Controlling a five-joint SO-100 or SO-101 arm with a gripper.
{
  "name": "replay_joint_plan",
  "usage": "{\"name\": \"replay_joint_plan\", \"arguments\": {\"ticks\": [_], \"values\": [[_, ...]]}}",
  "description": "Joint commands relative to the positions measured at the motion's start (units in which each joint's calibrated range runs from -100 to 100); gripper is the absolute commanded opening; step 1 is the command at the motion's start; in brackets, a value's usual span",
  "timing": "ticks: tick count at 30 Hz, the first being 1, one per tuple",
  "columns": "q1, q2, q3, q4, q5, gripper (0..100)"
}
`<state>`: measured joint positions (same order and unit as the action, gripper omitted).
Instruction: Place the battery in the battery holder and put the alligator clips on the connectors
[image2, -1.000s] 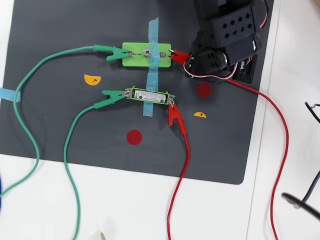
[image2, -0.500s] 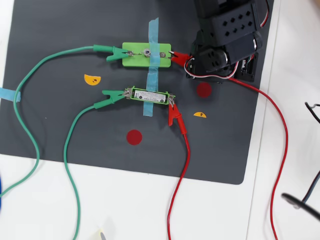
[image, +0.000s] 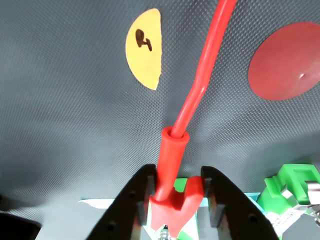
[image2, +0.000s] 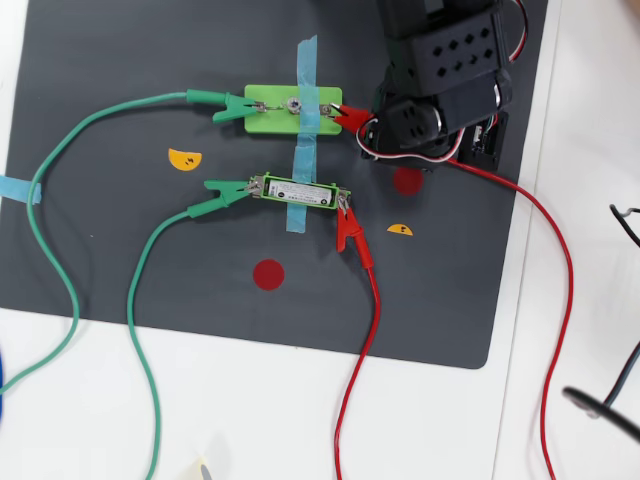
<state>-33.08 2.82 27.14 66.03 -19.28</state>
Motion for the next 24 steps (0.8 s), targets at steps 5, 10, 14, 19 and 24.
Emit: {"name": "replay_joint_plan", "arguments": {"ticks": [5, 10, 14, 19, 24], "values": [[0.8, -1.5, -1.96, -0.65, -0.73, 1], [0.8, -1.5, -2.04, -0.65, -2.19, 1], [0.8, -1.5, -2.04, -0.65, -2.91, 1], [0.8, 0.62, -2.57, -0.57, -2.91, 1], [1.0, 2.06, -4.06, 0.04, -2.91, 1]]}}
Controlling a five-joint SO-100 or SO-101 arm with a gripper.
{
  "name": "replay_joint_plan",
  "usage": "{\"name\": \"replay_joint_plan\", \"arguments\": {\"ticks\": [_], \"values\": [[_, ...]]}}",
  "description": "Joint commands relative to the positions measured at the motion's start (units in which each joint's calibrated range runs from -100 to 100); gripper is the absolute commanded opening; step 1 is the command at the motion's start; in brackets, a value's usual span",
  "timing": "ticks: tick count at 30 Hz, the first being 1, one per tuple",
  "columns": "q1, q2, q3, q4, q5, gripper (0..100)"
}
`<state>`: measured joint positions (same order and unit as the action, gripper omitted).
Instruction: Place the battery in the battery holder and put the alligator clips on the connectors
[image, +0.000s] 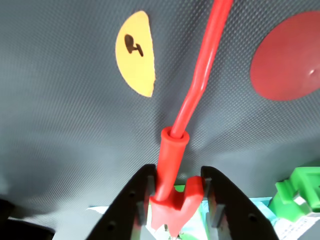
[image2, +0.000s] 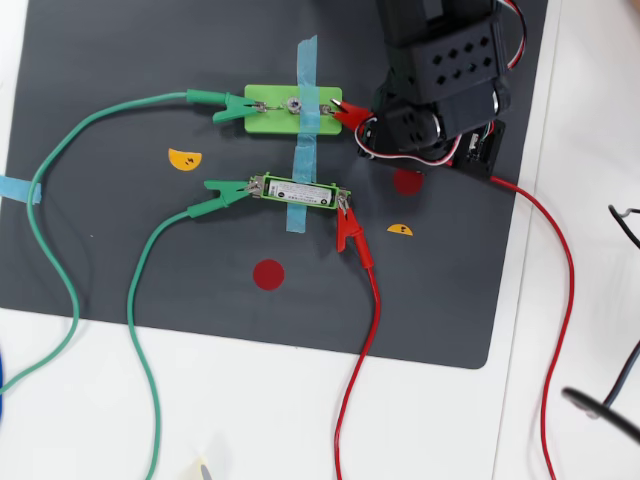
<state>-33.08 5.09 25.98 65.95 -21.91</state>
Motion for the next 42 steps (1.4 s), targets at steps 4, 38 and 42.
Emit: {"name": "replay_joint_plan", "arguments": {"ticks": [4, 38, 42], "values": [[1.21, -0.21, -2.9, 0.13, -0.23, 1], [3.15, 0.3, -2.99, 0.21, -3.4, 5], [3.15, 0.47, -2.81, 0.21, -3.46, 15]]}}
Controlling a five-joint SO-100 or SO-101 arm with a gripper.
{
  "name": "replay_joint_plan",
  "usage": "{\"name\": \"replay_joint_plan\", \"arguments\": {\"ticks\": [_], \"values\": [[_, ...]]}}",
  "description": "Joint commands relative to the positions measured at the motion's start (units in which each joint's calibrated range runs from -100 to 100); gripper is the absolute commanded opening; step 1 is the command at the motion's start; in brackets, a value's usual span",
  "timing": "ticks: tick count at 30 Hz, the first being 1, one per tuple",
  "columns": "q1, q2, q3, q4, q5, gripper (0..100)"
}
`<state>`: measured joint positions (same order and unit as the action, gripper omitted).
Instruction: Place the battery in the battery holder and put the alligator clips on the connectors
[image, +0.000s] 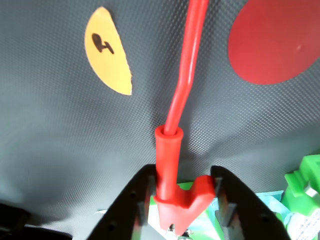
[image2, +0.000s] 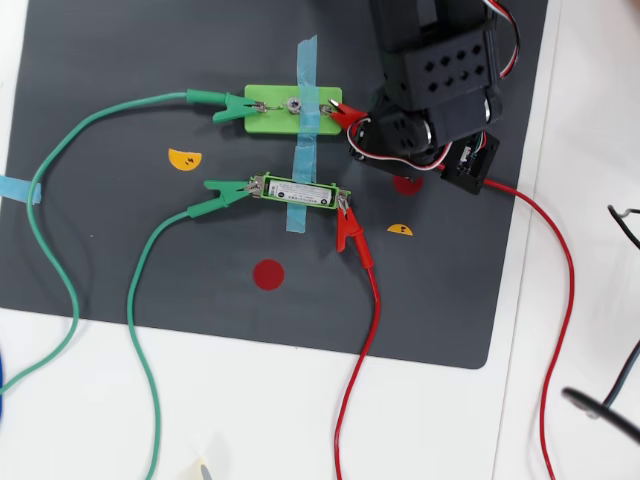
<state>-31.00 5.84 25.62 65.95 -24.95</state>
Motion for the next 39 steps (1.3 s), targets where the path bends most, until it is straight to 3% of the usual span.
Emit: {"name": "replay_joint_plan", "arguments": {"ticks": [1, 15, 20, 26, 29, 35, 39], "values": [[1.07, -0.28, -2.45, 0.21, -0.42, 17], [-0.97, -2.15, -1.75, 1.43, -0.42, 19], [-8.43, -12.33, 0.61, 8.02, 0.16, 19], [-11.6, -25.83, 9.46, 4.64, 2.34, 19], [-5.26, -32.1, 13.4, 0.3, 5.04, 19], [18.33, -43.31, 21.11, -14.36, 8.73, 19], [24.87, -50.26, 25.14, -22.17, 12.01, 19]]}}
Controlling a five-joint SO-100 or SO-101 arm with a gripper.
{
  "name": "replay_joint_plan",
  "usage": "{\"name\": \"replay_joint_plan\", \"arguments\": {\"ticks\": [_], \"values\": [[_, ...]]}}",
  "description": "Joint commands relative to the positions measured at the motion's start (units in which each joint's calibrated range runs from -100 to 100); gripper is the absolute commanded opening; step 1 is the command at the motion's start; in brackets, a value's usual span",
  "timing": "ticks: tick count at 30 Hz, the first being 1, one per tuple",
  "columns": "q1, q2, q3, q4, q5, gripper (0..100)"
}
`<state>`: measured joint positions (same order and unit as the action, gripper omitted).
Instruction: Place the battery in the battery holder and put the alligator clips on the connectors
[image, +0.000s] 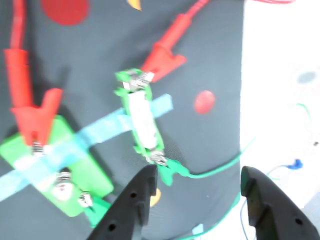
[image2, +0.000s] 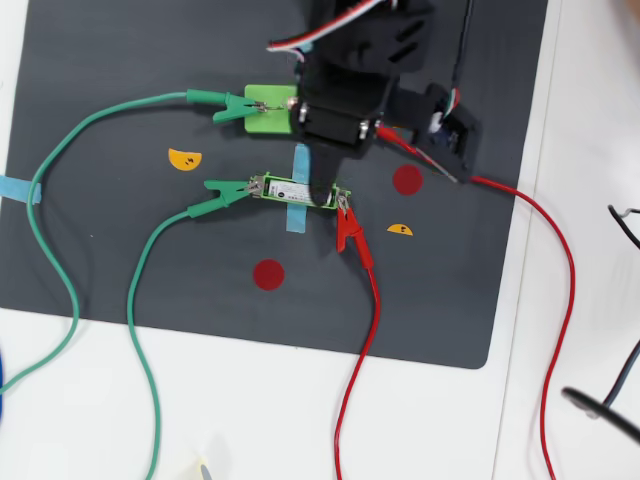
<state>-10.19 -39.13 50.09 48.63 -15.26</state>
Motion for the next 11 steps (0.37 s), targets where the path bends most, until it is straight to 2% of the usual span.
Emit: {"name": "replay_joint_plan", "arguments": {"ticks": [1, 5, 11], "values": [[4.36, -6.98, 0.85, -5.81, 3.56, 19], [4.47, -13.35, 5.23, -5.98, 6.89, 19], [5.49, -25.48, 15.31, -5.29, 7.25, 19]]}}
